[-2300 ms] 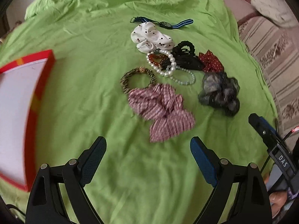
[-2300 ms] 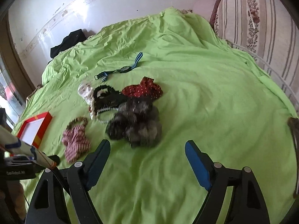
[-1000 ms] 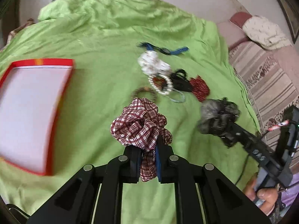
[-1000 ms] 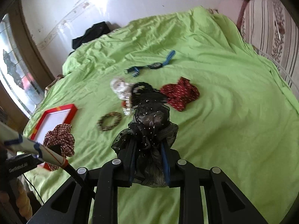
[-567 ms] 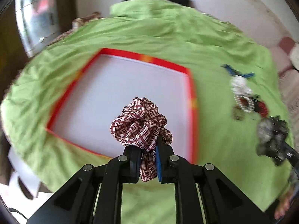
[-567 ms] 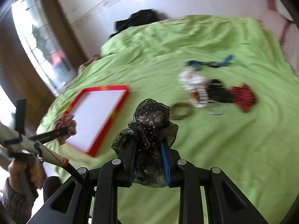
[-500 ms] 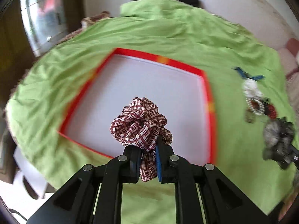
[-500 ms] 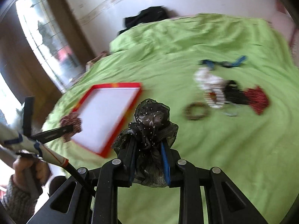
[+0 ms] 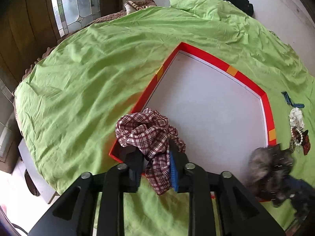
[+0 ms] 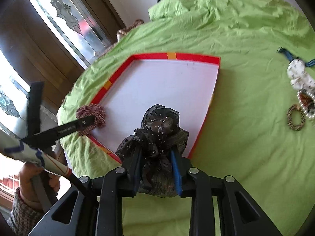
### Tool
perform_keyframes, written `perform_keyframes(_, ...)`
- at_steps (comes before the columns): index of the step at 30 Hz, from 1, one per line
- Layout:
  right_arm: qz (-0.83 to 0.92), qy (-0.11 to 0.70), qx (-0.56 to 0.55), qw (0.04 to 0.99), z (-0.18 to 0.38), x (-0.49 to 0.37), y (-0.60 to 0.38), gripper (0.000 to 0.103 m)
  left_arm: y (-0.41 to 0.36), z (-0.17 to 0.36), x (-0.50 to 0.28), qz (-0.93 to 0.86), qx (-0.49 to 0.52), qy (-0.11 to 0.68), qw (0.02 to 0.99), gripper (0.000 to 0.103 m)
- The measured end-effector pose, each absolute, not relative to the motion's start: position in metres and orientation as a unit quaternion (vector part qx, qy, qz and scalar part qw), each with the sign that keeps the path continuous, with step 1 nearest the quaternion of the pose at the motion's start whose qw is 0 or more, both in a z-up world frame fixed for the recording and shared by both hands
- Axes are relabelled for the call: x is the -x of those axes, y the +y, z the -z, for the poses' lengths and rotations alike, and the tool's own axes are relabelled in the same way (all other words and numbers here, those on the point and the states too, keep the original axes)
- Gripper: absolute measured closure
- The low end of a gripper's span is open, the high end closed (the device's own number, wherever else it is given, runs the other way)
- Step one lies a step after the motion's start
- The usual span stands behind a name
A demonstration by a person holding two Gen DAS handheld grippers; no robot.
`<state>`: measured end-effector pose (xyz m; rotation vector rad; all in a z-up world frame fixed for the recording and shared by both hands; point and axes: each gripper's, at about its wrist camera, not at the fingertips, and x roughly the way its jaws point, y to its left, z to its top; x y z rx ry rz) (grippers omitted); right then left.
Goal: Organize jewelry
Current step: 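Carry both scrunchies into the red box and open both tools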
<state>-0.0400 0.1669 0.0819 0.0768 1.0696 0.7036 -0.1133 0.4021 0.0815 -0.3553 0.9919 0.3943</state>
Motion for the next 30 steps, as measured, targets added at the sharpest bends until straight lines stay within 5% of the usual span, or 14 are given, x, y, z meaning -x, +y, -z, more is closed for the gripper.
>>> perform_keyframes(4,-0.326,0.498,-0.033,0.803,-0.078,0.04,0.169,0.057,0.404,-0.086,0.118,-0.185,0.189,0.459,0.848,0.068)
perform_keyframes(9,-0.332,0.479,-0.032,0.812,-0.09,0.044,0.167,0.027,0.397,-0.104,0.13,-0.186,0.208,0.435,0.856,0.054)
perform_keyframes(14,-0.336,0.465,-0.035,0.818,-0.104,0.052,0.158,0.026,0.381,-0.127,0.146,-0.19,0.196,0.407,0.872,0.045)
perform_keyframes(19,-0.32,0.453,-0.025,0.831,-0.111,0.066,0.138,0.028,0.361,-0.138,0.156,-0.182,0.18,0.4,0.88,0.041)
perform_keyframes(23,-0.326,0.459,0.001,0.827,-0.11,0.071,0.141,0.067,0.346,-0.139,0.164,-0.175,0.172,0.4,0.883,0.041)
perform_keyframes(30,-0.333,0.458,0.071,0.821,-0.099,0.069,0.182,0.068,0.336,-0.137,0.172,-0.166,0.169,0.401,0.885,0.041)
